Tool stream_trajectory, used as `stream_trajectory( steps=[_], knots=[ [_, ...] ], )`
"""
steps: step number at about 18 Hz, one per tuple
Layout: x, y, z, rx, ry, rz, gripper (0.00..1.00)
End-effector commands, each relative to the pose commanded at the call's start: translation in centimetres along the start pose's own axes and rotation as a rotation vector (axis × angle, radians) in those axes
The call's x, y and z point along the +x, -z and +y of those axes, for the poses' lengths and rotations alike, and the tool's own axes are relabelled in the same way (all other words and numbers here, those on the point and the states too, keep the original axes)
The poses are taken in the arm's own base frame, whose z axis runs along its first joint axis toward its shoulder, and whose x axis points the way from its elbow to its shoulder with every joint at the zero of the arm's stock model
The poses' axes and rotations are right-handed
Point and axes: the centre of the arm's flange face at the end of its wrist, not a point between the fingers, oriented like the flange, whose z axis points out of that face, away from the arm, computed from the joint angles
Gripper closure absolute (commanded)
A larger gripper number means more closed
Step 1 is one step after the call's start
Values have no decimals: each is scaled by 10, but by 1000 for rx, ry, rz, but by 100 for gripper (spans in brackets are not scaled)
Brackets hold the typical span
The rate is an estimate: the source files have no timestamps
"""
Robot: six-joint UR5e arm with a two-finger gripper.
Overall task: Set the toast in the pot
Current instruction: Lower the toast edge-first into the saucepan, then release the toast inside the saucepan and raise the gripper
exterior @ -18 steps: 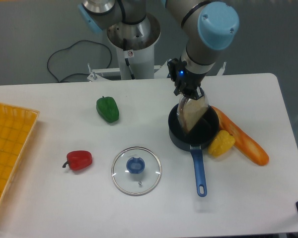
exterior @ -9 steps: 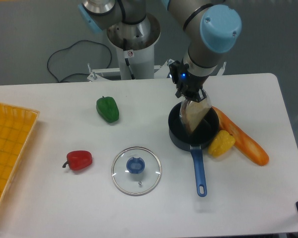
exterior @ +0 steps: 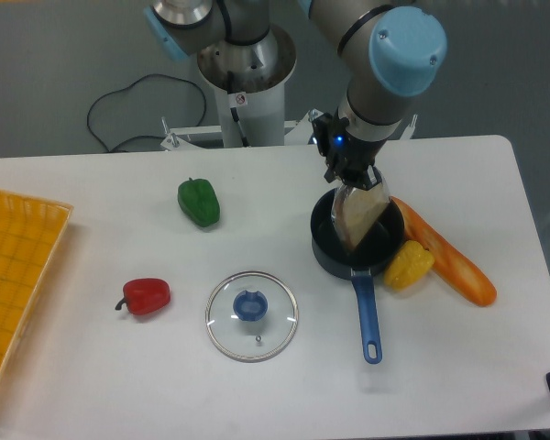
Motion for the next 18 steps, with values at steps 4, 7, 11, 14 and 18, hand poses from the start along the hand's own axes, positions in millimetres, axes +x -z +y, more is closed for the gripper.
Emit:
stream_trajectory(
  steps=[4, 7, 11, 14, 18],
  knots=[
    [-6, -7, 0, 1, 2, 11, 100],
    [-8, -10, 0, -1, 3, 17, 100],
    [-8, -11, -1, 1, 3, 20, 100],
    [-11, -17, -1, -3, 13, 29, 100],
    [-19, -25, -2, -4, 10, 23, 100]
  ],
)
